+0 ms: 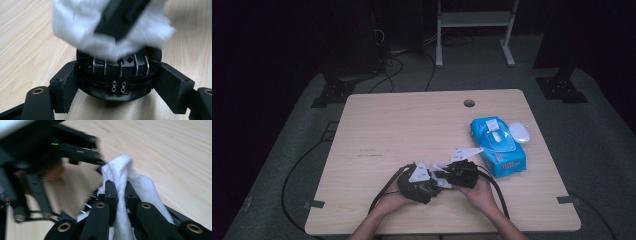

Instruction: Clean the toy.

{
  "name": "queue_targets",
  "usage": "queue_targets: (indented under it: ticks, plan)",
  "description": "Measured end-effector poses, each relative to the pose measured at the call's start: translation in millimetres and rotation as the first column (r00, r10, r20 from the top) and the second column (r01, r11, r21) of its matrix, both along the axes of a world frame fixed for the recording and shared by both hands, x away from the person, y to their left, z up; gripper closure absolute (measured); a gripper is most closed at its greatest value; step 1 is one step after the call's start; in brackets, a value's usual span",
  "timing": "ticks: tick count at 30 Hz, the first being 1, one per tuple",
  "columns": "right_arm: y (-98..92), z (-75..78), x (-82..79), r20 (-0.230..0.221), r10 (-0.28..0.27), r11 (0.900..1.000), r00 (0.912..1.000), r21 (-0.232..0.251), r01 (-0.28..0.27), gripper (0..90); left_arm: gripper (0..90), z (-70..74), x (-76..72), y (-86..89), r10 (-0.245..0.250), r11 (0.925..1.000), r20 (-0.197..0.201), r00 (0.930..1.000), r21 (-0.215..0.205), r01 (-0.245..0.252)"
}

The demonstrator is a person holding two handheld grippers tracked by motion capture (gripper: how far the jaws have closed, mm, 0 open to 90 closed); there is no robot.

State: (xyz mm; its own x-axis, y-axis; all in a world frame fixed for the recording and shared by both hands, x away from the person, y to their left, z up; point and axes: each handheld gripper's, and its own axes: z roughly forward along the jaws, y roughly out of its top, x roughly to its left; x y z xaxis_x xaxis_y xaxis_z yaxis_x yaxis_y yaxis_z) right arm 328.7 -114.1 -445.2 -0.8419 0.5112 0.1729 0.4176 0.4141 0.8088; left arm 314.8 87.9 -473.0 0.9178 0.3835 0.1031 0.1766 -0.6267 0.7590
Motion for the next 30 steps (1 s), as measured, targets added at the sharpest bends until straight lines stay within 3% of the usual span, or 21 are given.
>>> queue_targets:
  ticks: [3,5,8,10,13,15,18,22,27,30]
  plan:
    - [4.4,1.1,-0.6,0.023,0.016,0.999,0.9996,-0.031,-0.016,84.2,24.0,-0.2,-0.3,1.1,0.002,1.0,0.002,1.0,0.005,-0.002]
    - [-5.7,0.2,4.0,0.018,-0.014,0.999,0.9997,-0.031,0.015,84.2,23.9,0.8,0.2,2.8,0.004,1.0,-0.001,1.0,-0.006,-0.004]
    - [-27.3,-4.1,10.4,0.011,-0.092,0.993,0.9957,-0.068,0.093,84.2,23.9,0.2,1.7,6.0,0.01,0.9999,-0.01,0.9999,-0.006,-0.01]
    - [-35.5,-6.6,13.1,-0.015,-0.111,0.992,0.9937,-0.057,0.11,84.3,23.9,-0.2,2.2,5.9,0.007,1.0,-0.009,0.9999,0.001,-0.007]
    - [-31.7,-6.3,11.0,-0.003,-0.102,0.993,0.9947,-0.059,0.102,84.2,23.9,-0.8,2.6,5.6,0.006,1.0,-0.009,0.9999,0.006,-0.006]
    - [-23.4,-5.9,7.7,-0.002,-0.067,0.997,0.9978,-0.045,0.067,84.1,23.9,-1.0,2.9,6.0,0.004,0.9996,-0.008,1.0,0.027,-0.004]
    - [-19.5,-5.2,6.4,0.026,-0.043,0.996,0.9987,-0.075,0.045,83.7,23.9,-2.0,3.1,7.7,0.008,0.9997,-0.012,0.9999,0.022,-0.008]
    - [-35.9,-6.8,13.2,0.028,-0.099,0.989,0.9947,-0.104,0.101,83.8,23.9,-0.7,3.2,9.4,0.011,0.9998,-0.01,0.9999,0.018,-0.011]
    - [-47.4,-9.0,14.5,-0.008,-0.136,0.987,0.9907,-0.087,0.134,83.8,23.9,0.2,3.2,9.9,0.007,0.9997,-0.005,1.0,0.025,-0.007]
    - [-35.2,-9.4,8.9,-0.007,-0.073,0.995,0.9973,-0.065,0.072,83.5,23.9,-2.4,4.4,11.2,0.012,0.9991,-0.005,0.9999,0.042,-0.012]
